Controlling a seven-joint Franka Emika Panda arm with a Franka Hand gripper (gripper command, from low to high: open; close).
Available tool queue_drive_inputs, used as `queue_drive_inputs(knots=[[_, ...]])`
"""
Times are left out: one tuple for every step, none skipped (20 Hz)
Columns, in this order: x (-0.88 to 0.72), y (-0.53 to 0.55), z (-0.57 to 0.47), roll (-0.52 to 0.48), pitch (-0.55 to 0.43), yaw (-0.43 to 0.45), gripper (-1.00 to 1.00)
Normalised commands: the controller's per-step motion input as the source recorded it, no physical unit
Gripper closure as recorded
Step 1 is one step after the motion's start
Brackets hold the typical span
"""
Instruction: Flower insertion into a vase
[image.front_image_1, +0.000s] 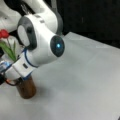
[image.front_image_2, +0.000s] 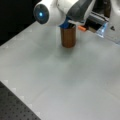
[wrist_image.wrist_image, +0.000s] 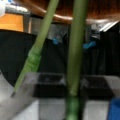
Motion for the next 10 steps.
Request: queue_drive_inputs(knots=[[0.12,0.03,0.05,0.029,0.053,-0.201,-1.0],[0.11,0.03,0.04,0.033,0.052,-0.2,-1.0],[0.1,0.03,0.04,0.031,0.048,-0.199,-1.0],[0.1,0.02,0.03,0.027,0.049,-0.199,-1.0],[0.11,0.02,0.03,0.027,0.049,-0.201,-1.0],[0.11,0.01,0.04,0.025,0.045,-0.198,-1.0],[0.12,0.0,0.04,0.025,0.041,-0.195,-1.0],[0.13,-0.01,0.04,0.026,0.04,-0.192,-1.0],[0.13,-0.01,0.04,0.026,0.04,-0.191,-1.0],[0.14,-0.02,0.05,0.031,0.037,-0.193,-1.0]])
